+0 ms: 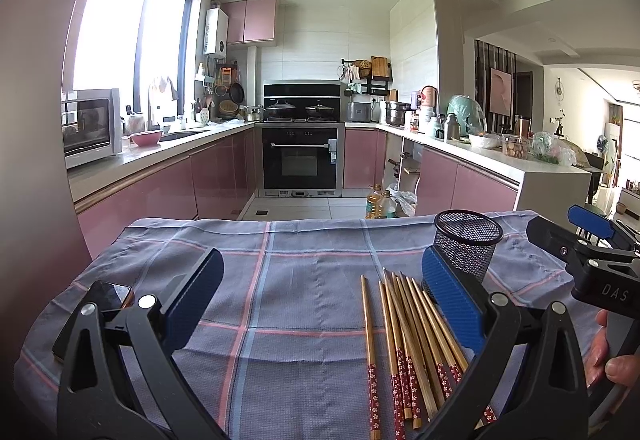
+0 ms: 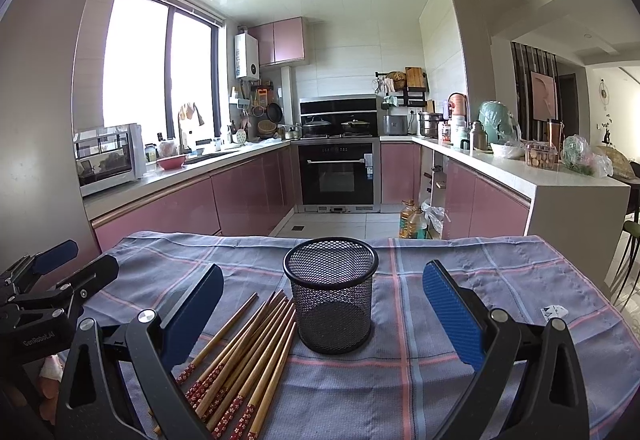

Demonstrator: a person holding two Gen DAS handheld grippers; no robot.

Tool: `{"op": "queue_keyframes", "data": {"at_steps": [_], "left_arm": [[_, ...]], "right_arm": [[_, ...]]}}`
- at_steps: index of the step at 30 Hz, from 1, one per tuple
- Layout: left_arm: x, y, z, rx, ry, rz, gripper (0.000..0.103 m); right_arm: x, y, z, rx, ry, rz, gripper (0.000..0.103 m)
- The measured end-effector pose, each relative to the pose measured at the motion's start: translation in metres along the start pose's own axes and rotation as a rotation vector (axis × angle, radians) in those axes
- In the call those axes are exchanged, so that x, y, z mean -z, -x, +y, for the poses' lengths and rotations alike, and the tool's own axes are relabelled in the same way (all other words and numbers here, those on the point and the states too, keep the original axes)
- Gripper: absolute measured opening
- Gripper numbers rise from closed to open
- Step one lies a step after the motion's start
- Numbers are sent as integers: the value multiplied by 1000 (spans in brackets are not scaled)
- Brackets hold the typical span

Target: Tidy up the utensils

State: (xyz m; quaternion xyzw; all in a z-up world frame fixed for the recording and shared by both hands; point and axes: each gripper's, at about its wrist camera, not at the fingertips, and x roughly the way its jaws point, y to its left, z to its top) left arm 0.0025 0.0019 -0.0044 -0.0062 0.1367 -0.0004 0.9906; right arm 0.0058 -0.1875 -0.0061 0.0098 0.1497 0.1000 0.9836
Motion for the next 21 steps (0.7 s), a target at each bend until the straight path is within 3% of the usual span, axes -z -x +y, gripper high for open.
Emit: {"op": "queue_keyframes", "data": {"at_steps": [21], "left_arm": [[1,-1,3,2,-2,8,98]], "right_arm": [[-1,-4,1,-17,13,3,97]]}}
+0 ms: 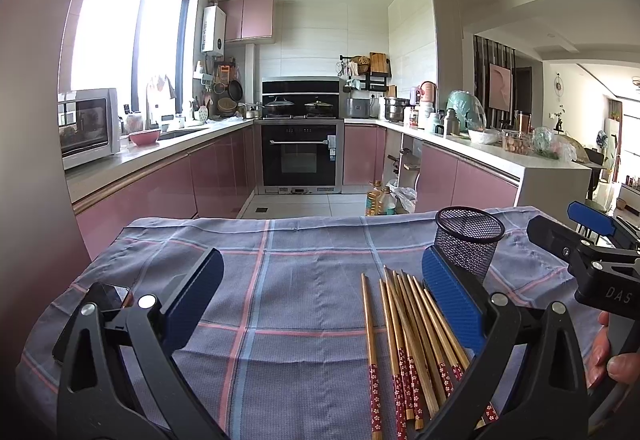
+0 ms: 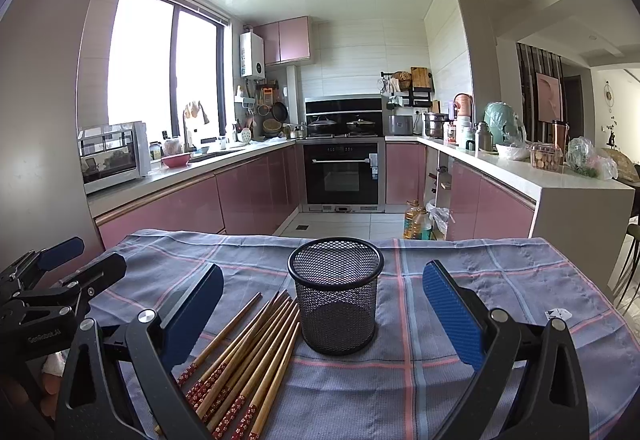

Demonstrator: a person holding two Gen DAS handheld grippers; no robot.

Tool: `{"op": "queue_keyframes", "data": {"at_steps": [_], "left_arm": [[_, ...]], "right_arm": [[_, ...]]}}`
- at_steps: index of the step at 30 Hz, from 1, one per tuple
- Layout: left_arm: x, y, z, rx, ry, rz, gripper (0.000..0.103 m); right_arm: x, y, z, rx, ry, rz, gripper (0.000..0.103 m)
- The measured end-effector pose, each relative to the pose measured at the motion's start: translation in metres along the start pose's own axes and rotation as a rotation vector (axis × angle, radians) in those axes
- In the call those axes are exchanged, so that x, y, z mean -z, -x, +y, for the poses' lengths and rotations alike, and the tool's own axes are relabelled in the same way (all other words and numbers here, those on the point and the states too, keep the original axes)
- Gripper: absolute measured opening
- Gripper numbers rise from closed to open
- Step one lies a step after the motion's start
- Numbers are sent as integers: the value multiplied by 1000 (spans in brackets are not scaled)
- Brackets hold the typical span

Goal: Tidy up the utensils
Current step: 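Lower both tools toward the row of red-tipped wooden chopsticks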

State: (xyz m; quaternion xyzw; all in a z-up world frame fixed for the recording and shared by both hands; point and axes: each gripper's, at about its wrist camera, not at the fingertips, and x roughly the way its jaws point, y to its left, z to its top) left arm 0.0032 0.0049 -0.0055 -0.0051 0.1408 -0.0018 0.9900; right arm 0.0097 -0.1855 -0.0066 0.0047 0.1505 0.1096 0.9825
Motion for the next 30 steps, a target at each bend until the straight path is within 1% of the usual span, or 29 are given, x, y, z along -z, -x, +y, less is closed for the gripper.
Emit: {"op": "queue_keyframes", "data": {"at_steps": [17,20,25,30], "left_arm": [[-1,-8,0,6,-16,40,97],[0,-12,1,10,-20,60,93],[2,-24,1,15,-32,121,83],[9,-40,-1,34,-66,186,76]], "right_arm": [[4,-1,-1,-11,0,14,97],[6,-3,0,-18,4,31,97],[10,-9,3,-31,14,70,97],[19,-23,7,-59,25,167,97]]}}
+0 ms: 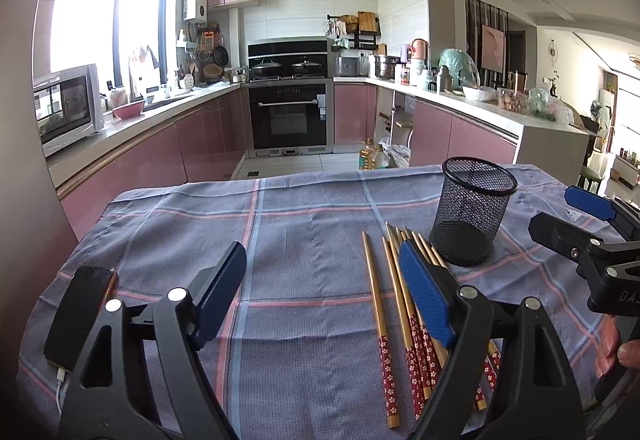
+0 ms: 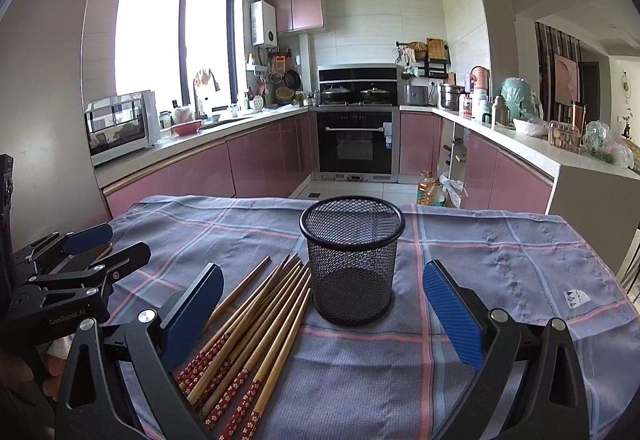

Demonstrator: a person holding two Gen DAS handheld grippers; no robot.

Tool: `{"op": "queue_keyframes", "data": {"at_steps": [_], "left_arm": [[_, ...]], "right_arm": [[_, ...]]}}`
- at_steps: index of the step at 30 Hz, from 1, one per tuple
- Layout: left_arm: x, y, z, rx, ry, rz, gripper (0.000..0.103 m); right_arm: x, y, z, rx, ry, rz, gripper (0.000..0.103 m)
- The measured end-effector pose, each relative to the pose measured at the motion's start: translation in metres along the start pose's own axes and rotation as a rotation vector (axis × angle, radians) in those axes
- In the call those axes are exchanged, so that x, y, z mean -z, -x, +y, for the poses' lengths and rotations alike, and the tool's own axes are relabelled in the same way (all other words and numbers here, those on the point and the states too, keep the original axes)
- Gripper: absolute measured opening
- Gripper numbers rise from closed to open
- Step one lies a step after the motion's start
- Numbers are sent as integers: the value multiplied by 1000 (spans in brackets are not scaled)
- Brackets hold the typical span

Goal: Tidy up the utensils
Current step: 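Lower both tools toward the row of red-tipped wooden chopsticks, then close the left tool on one chopstick while the right tool grasps another chopstick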

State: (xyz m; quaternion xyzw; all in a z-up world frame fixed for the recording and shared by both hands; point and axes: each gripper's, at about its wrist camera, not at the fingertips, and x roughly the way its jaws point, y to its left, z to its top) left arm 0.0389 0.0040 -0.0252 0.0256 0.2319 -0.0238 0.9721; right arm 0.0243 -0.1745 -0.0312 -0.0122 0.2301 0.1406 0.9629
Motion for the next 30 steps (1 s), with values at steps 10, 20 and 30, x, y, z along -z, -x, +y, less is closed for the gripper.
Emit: {"op": "queue_keyframes", "data": {"at_steps": [10,20,30], "left_arm": [[13,-46,-6,68,-35,183,61],[18,-75,-24,128,-104,280,56],[20,-102,-34,185,-133,380,37]], "right_arm": [[24,-51,5,-45,24,265,77],[37,-76,11,-60,50,394,46],[34,-91,20,-87,73,439,34]]}}
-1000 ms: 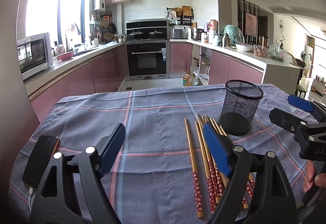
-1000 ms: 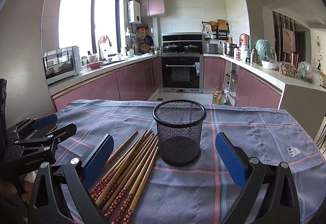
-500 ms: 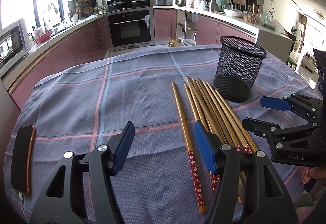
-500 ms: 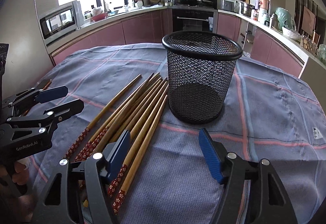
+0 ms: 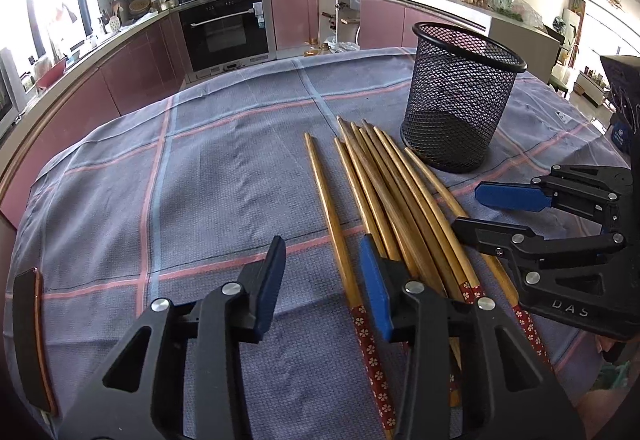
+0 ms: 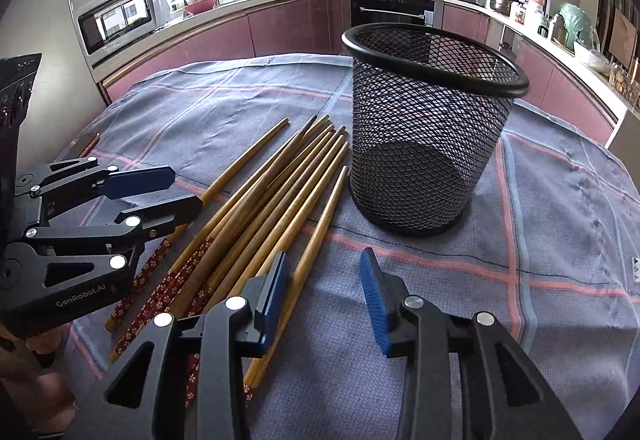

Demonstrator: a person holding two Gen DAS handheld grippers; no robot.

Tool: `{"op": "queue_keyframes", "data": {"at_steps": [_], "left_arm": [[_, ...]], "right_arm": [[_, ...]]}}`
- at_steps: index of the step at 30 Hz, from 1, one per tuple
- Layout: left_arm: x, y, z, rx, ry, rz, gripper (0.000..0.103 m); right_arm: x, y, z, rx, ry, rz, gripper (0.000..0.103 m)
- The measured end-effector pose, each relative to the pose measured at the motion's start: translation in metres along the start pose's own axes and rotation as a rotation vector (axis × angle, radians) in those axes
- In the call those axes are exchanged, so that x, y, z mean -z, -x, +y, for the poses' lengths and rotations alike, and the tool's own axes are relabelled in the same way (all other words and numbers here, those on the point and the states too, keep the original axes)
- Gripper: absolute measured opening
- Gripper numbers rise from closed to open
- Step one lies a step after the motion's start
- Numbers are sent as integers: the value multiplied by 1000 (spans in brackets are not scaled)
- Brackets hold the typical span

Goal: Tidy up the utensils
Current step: 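Close the left tool on one chopstick while the right tool grasps another chopstick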

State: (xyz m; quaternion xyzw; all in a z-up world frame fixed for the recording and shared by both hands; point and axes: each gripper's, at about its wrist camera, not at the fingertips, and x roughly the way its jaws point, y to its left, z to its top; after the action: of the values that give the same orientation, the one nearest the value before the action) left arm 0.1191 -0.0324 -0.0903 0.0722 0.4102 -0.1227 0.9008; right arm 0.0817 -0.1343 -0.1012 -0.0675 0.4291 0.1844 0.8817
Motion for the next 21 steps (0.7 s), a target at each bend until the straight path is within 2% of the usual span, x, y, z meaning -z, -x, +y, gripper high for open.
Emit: {"op": "queue_keyframes", "data": {"at_steps": [4,5,6,7,14,21], "left_arm": [[-4,-14,4,38,29,36,27],[-5,-14,4,46,31,37,23],[-7,-16,3,55,33,38,15],[-8,-18,3,67,41,40,11],[-11,-17,8,89,112,34,8],[-15,18,18,164,138,-34,8]], "right_arm": [[-4,-3,-1,-27,-7,3,27],[-5,-4,-2,-39,-14,3,22],[-6,-4,-4,-55,-21,5,13],[-6,-5,-7,-75,-37,7,11],[-1,4,-13,-132,-85,-13,6],[-6,40,-22,-210,-90,-105,5]]}}
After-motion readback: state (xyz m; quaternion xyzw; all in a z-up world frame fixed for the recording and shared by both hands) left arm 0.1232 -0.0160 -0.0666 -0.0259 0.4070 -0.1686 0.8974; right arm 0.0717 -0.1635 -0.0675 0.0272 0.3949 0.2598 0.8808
